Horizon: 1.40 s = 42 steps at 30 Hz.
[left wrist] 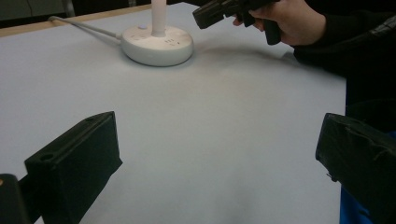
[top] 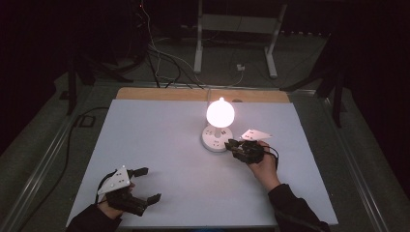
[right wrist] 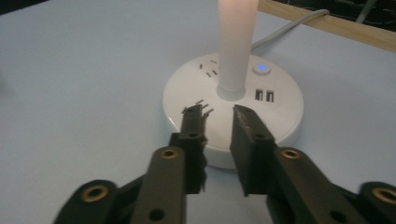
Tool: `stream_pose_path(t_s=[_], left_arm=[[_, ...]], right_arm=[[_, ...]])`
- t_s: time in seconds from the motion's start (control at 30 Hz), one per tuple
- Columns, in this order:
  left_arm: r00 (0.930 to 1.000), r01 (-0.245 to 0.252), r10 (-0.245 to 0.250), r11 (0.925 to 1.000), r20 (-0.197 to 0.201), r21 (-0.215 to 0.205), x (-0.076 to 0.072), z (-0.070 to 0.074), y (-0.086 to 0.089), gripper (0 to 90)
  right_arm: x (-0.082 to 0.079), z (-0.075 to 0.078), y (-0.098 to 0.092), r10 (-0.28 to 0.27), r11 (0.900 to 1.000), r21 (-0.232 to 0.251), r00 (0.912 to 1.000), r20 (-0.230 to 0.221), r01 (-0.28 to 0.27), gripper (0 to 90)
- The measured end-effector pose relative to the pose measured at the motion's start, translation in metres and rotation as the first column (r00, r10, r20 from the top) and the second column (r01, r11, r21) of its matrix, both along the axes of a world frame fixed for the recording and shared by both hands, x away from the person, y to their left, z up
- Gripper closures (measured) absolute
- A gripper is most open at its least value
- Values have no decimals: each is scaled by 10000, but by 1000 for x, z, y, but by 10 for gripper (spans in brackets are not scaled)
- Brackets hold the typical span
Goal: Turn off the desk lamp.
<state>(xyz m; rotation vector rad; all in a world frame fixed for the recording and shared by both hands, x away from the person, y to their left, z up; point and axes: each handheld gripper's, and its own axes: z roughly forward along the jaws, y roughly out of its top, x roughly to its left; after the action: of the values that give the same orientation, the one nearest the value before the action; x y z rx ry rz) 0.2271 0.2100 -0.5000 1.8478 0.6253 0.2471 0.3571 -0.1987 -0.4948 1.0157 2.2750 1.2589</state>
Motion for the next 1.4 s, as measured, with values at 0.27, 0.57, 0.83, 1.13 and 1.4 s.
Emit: stream_pose_path(t_s=[0.27, 0.57, 0.83, 1.13, 1.4], left_arm=[[10000, -10, 10, 10000, -8, 29, 0, 0, 0, 4], [10000, -2, 2, 10000, 18, 54, 0, 0, 0, 4], [10000, -16, 16, 10000, -9, 33, 0, 0, 0, 4], [10000, -6, 5, 10000, 8, 76, 0, 0, 0, 4], [10000, -32, 32, 10000, -21, 24, 0, 0, 0, 4]], right_arm=[[5, -3, 4, -132, 9981, -598, 9995, 292, 150, 860], [13, -7, 8, -688, 9946, -739, 9963, 510, 724, 900], [20, -10, 10, -884, 9926, -784, 9948, 510, 922, 900], [28, -14, 12, -1120, 9903, -782, 9928, 416, 1150, 900], [32, -17, 13, -1213, 9893, -772, 9919, 367, 1238, 900]])
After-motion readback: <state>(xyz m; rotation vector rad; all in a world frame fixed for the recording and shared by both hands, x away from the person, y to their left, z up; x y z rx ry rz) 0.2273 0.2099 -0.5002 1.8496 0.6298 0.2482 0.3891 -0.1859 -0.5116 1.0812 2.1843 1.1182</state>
